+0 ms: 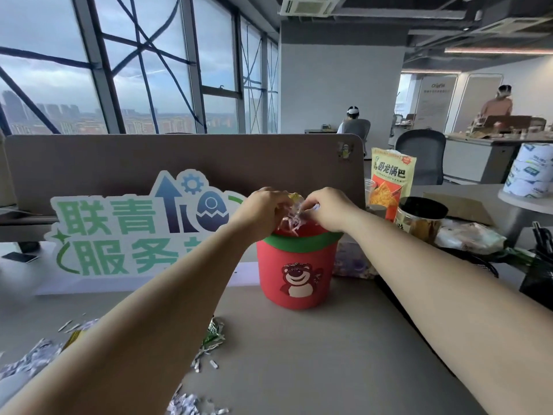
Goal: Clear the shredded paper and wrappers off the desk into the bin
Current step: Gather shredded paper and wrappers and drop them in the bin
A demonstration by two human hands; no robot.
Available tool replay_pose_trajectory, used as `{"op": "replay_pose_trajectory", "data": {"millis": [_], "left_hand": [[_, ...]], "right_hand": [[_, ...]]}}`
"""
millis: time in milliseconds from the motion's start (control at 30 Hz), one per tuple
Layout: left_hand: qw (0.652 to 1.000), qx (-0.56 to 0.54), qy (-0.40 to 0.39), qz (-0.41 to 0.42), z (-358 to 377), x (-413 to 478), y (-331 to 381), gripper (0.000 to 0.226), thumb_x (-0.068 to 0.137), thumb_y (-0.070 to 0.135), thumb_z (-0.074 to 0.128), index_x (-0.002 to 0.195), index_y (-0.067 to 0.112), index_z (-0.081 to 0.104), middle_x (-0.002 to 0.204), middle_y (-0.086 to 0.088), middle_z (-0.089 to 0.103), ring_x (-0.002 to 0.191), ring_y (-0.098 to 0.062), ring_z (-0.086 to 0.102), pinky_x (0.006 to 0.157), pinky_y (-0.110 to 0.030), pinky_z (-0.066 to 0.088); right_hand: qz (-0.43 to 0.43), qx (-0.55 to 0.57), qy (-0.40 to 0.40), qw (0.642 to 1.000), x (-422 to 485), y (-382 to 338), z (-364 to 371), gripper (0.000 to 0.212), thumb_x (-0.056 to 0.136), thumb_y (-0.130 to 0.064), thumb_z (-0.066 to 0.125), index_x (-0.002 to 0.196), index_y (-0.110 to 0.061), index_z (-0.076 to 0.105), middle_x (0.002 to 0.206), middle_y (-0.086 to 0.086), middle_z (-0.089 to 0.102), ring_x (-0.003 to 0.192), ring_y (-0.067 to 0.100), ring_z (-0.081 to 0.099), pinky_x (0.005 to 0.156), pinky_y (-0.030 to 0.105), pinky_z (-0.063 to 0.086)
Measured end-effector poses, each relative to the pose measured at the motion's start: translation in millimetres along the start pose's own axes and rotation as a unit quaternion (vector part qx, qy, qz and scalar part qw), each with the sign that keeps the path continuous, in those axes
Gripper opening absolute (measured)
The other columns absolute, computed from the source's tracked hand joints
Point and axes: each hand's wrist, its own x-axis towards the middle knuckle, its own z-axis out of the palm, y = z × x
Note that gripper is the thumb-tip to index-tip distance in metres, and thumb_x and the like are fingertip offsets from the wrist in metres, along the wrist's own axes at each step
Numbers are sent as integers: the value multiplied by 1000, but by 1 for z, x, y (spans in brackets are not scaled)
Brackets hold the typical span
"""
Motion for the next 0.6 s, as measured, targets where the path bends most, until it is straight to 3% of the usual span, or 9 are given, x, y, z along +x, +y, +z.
{"op": "replay_pose_trajectory", "data": {"millis": [133, 267, 600], "left_hand": [[1000, 7, -17, -7, 0, 2, 1, 28, 89, 13, 56, 116, 12, 64, 115, -10, 64, 109, -26, 55, 88, -29, 43], [999, 5, -32, -6, -3, 2, 2, 26, 87, 14, 56, 111, 13, 65, 109, -9, 65, 105, -25, 55, 83, -27, 41], [999, 6, -40, 7, -2, 0, -4, 22, 86, 20, 58, 106, 18, 68, 102, -4, 67, 101, -24, 56, 85, -36, 48]], "right_hand": [[2, -24, -31, 999, 3, -2, 6, 14, 84, -23, 62, 95, -23, 71, 107, 5, 68, 96, 24, 61, 78, 29, 48], [1, -26, -28, 999, 4, -4, 4, 18, 85, -23, 59, 99, -23, 70, 104, 4, 68, 83, 19, 58, 70, 26, 42], [-14, -39, -42, 998, 5, -7, 1, 19, 82, -31, 65, 96, -21, 72, 107, 3, 68, 99, 22, 61, 82, 29, 49]]}}
